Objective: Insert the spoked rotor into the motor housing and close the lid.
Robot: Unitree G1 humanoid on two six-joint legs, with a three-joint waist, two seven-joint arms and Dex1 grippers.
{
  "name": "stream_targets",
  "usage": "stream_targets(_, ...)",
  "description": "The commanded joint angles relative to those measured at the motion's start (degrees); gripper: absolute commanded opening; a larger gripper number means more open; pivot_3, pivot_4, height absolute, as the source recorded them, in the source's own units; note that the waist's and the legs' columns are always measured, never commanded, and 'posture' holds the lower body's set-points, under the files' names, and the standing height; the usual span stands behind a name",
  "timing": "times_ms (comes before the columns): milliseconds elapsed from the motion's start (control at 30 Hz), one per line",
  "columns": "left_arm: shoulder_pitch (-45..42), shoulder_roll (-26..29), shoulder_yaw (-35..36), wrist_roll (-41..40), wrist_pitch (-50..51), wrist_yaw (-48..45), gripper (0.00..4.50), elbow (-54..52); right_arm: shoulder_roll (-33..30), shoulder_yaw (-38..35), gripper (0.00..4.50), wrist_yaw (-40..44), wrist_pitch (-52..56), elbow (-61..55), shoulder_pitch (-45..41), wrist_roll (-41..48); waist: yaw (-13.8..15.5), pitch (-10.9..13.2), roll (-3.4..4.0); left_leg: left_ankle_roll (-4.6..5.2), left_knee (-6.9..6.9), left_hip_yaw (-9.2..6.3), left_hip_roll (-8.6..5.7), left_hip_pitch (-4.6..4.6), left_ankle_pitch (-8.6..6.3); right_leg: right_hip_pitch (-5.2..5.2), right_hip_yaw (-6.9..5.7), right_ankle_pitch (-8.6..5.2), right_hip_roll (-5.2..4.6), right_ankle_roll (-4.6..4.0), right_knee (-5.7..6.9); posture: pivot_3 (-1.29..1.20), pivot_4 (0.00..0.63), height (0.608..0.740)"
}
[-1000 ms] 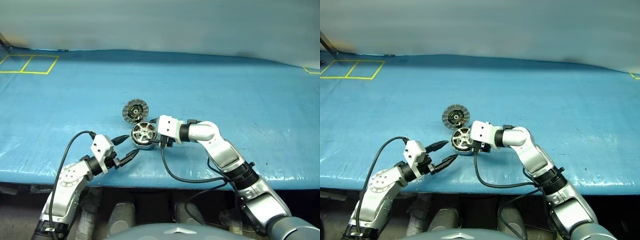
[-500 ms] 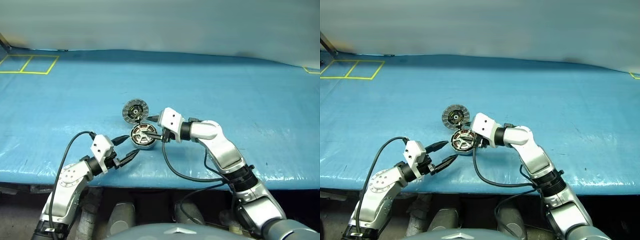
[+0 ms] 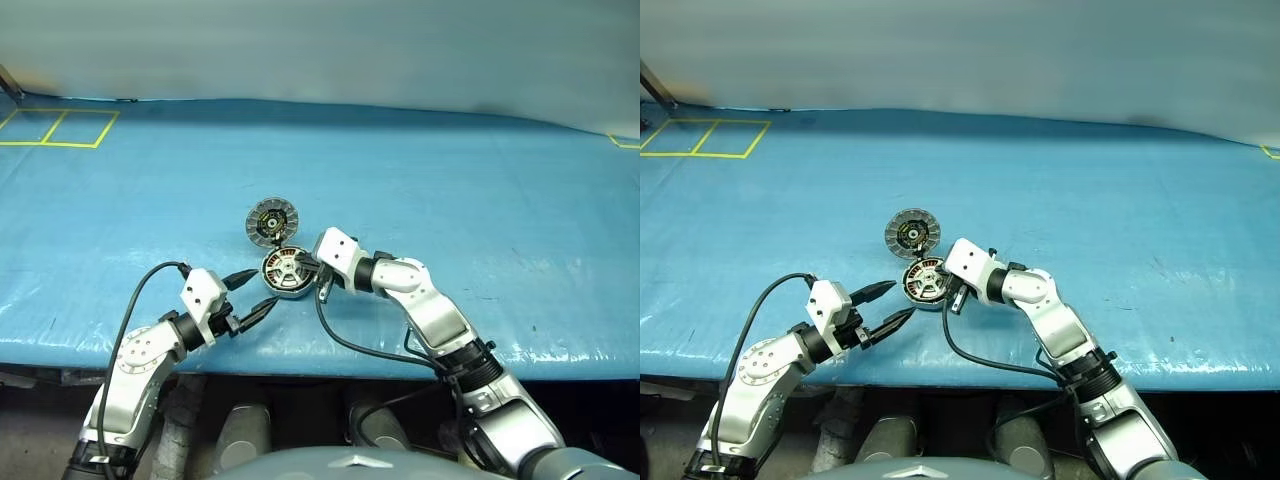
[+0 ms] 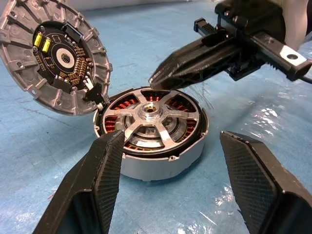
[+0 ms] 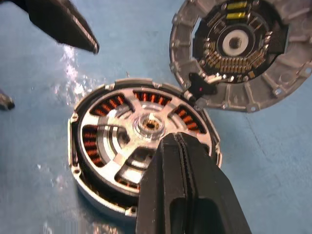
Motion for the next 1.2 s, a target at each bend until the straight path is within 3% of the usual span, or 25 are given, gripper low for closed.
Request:
stream_targets(33,-0.33,0.18,0.76,-0.18,-0.74,-0.17,3.35,-0.84,-1.04,1.85,0.01,0.8,-1.99,-0.86,-0.43,-2.37,-0.03,0.0,0.0,0.0,0.0,0.0,0.0,0.01,0.0,0.0,0.0,-0.01,0.0,0.01,0.01,0.0,0.15,0.74)
stream_targets(167,-0.71,0.11,0.73,-0.24,-0.71,-0.21,3.35,-0.63,-3.01,5.7,0.01,0.43,-5.23,0.78,-0.44,-8.16,-0.03,-0.02,-0.01,0.0,0.0,0.0,0.02,0.04,0.0,0.02,0.0,-0.04,0.02,0.06,0.01,0.0,0.15,0.74)
stream_targets(367,-0.66,0.09,0.69,-0.28,-0.65,-0.32,3.35,-0.66,-0.8,4.53,0.01,-0.38,-6.03,0.86,0.26,-7.36,-0.15,-0.03,-0.02,0.0,0.0,0.01,0.04,0.08,0.0,0.04,0.0,-0.05,0.04,0.07,0.02,0.0,0.15,0.74)
stream_targets(667,-1.24,0.07,3.11,-2.49,1.94,1.43,3.35,-2.94,2.93,-4.5,0.01,-1.04,-1.64,-6.83,3.76,3.28,0.0,-0.02,-0.02,0.0,0.0,0.0,0.04,0.02,0.0,0.01,0.0,-0.01,0.04,0.02,0.02,0.0,0.15,0.74)
stream_targets(933,-2.73,-0.81,10.32,-7.76,4.53,6.08,3.35,-6.39,7.89,-10.32,0.01,-2.2,11.88,-20.74,13.68,19.22,0.0,-0.02,-0.02,0.0,-0.01,-0.06,0.05,-0.01,0.0,0.01,-0.02,-0.02,0.04,0.02,0.02,0.0,0.15,0.74)
stream_targets(1167,-8.25,-1.81,16.23,-10.67,6.44,9.45,3.35,2.27,6.46,-7.33,0.01,-5.57,12.44,-19.56,15.33,16.8,0.02,-0.02,-0.02,-0.02,0.06,-0.02,0.04,0.01,0.01,0.02,-0.01,-0.15,0.05,-0.01,0.01,0.0,0.15,0.74)
stream_targets(1200,-10.09,-1.68,16.53,-9.84,5.83,9.84,3.17,4.74,6.17,-7.13,0.0,-6.05,12.12,-19.14,15.22,16.31,0.12,-0.02,-0.03,-0.03,0.08,-0.02,0.04,0.02,0.02,0.03,-0.01,-0.15,0.05,0.0,0.01,0.0,0.15,0.74)
